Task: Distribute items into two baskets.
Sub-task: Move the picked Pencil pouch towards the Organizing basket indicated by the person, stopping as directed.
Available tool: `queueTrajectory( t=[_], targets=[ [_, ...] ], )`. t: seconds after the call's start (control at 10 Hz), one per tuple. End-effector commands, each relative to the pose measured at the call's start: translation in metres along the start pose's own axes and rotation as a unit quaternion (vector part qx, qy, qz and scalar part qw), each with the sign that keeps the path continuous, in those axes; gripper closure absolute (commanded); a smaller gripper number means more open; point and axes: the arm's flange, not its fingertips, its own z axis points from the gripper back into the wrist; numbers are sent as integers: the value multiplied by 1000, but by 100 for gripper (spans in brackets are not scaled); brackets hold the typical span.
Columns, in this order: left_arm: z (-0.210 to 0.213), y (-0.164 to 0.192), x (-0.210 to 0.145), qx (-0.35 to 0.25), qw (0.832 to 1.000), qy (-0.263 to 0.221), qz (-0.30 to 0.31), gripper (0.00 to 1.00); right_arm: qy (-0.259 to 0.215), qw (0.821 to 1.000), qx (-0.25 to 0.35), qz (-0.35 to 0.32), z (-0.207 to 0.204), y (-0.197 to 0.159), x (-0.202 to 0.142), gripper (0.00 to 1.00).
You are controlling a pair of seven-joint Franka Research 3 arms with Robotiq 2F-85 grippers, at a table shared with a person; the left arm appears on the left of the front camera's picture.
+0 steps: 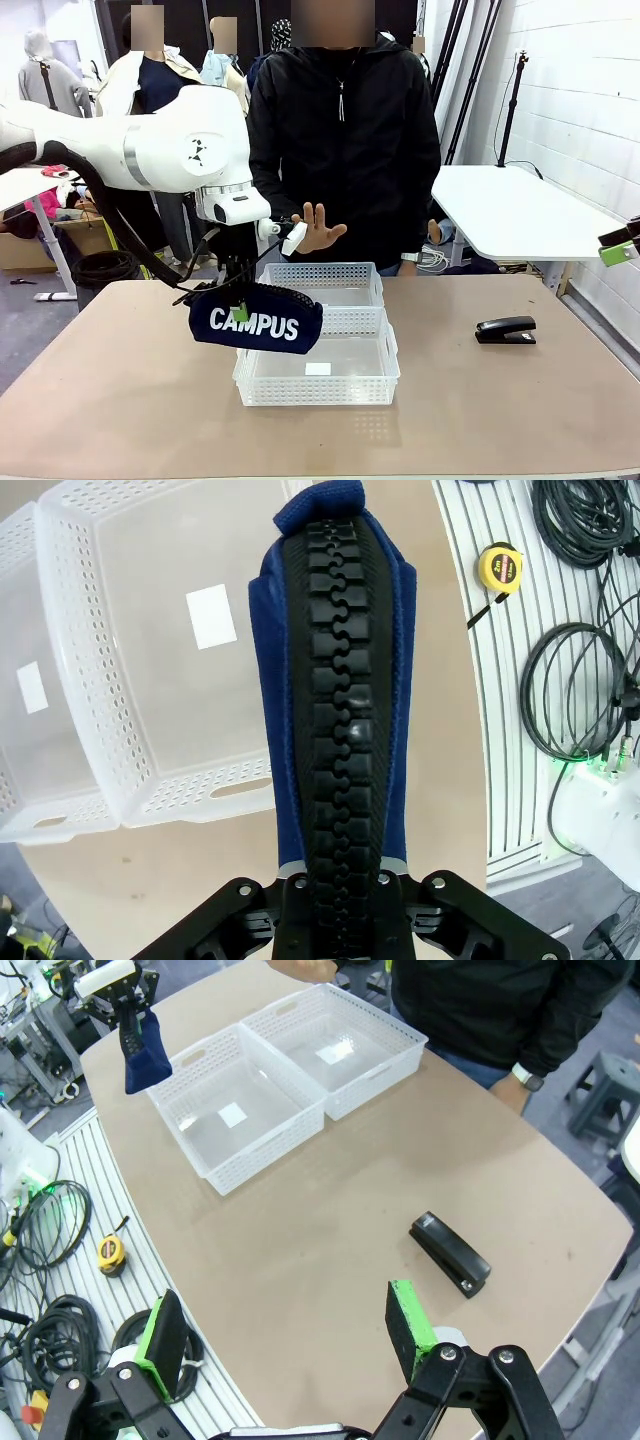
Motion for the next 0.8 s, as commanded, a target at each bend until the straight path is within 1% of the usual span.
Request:
queueTrajectory(
  t=[0.0,0.7],
  targets=[
    [0,2,0,1,1000,-1,1,100,-11,1000,5,4,-1,-1,1,0],
    [0,2,0,1,1000,-1,1,100,-11,1000,5,4,-1,-1,1,0]
  ],
)
